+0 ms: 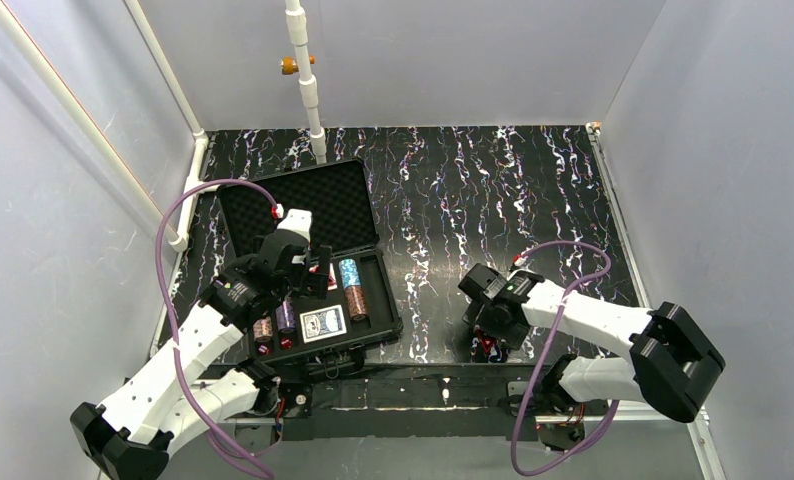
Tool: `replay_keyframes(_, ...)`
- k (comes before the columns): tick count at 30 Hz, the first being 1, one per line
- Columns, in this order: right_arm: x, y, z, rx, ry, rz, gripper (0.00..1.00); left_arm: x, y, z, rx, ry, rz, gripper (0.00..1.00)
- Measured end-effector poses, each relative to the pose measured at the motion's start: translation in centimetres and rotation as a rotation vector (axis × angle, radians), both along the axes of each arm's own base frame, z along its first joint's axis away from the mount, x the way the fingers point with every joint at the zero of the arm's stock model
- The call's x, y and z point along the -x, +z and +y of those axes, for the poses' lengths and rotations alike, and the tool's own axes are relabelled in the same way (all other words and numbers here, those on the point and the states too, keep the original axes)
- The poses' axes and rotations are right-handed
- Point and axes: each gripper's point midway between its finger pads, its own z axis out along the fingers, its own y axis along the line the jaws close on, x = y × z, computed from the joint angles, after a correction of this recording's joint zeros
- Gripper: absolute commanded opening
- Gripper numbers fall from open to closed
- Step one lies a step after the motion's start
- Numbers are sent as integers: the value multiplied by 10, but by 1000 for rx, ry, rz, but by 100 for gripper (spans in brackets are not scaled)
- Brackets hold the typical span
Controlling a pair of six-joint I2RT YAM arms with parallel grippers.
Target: Pack up texas hold em set
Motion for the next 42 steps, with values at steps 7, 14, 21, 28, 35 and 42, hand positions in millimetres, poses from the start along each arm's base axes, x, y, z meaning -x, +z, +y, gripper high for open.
replay_keyframes(7,1,-2,0,28,33,23,83,0,-1,0,-4,-1,6,98)
replay_keyframes(14,-2,-2,2,44,57,35,83,0,-2,0,-5,-1,7,98)
replay_keyframes(21,-6,-2,6,57,81,42,79,0,-2,0,-6,-1,7,98)
replay_keyframes(28,-9,-2,11,47,96,35,59,0,-2,0,-8,-3,8,98)
replay_keyframes(35,-10,-2,11,51,116,34,50,0,-3,0,-12,-3,12,98)
replay_keyframes(42,-11,-1,11,59,157,35,81,0,-3,1,-17,-4,13,98)
